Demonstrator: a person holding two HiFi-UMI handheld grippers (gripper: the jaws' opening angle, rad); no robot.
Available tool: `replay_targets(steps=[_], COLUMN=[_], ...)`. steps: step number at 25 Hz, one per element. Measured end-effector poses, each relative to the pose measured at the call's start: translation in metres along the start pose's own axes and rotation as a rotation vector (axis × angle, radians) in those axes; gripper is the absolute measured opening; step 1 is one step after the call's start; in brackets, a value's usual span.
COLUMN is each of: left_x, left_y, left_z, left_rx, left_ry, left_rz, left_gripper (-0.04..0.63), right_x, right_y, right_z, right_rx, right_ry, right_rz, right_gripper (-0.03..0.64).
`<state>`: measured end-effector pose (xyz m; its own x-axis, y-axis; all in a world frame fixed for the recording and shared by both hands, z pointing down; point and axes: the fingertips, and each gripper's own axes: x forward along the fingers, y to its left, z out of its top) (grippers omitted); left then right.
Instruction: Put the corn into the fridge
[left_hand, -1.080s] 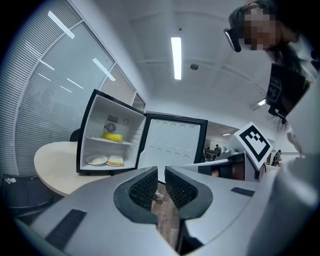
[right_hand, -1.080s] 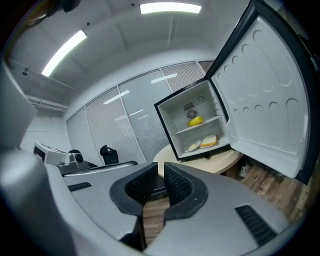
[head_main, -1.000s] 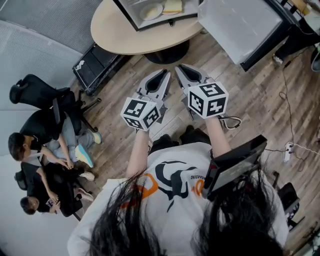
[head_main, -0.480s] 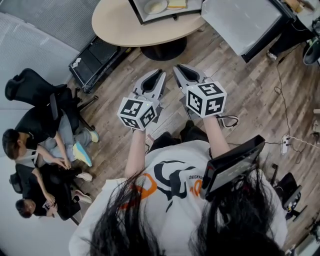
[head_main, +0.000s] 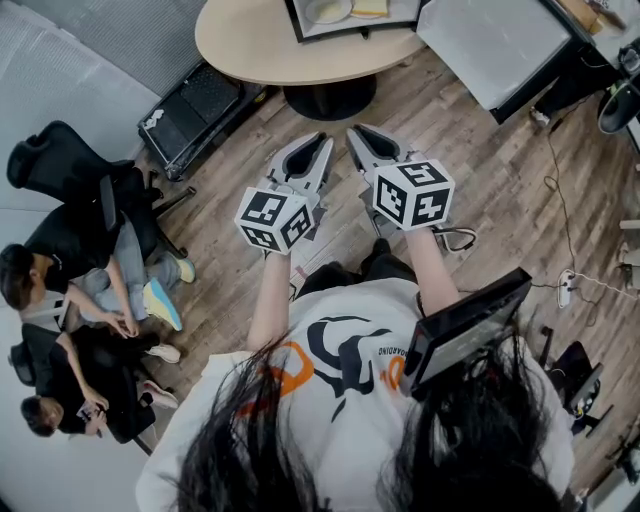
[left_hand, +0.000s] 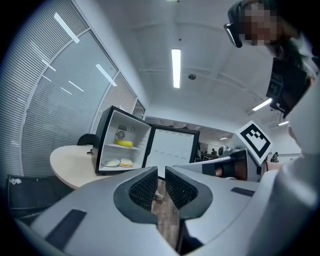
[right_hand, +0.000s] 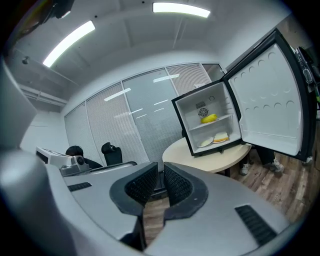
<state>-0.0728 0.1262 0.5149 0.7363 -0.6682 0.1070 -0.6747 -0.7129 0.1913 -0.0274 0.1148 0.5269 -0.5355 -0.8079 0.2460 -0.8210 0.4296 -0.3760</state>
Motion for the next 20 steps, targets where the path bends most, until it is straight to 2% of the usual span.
replay_targets(steps=[20], left_x=[0.004], left_y=[-0.001], left_z=[0.002], left_rx=[0.004], left_ry=[0.008], left_rz=[-0.037], left_gripper=[0.043], right_x=[0.001], right_y=[-0.007], right_z=[0.000], right_rx=[0.053], right_ry=[-0.013], right_rz=[-0.028], right_gripper=[0.043])
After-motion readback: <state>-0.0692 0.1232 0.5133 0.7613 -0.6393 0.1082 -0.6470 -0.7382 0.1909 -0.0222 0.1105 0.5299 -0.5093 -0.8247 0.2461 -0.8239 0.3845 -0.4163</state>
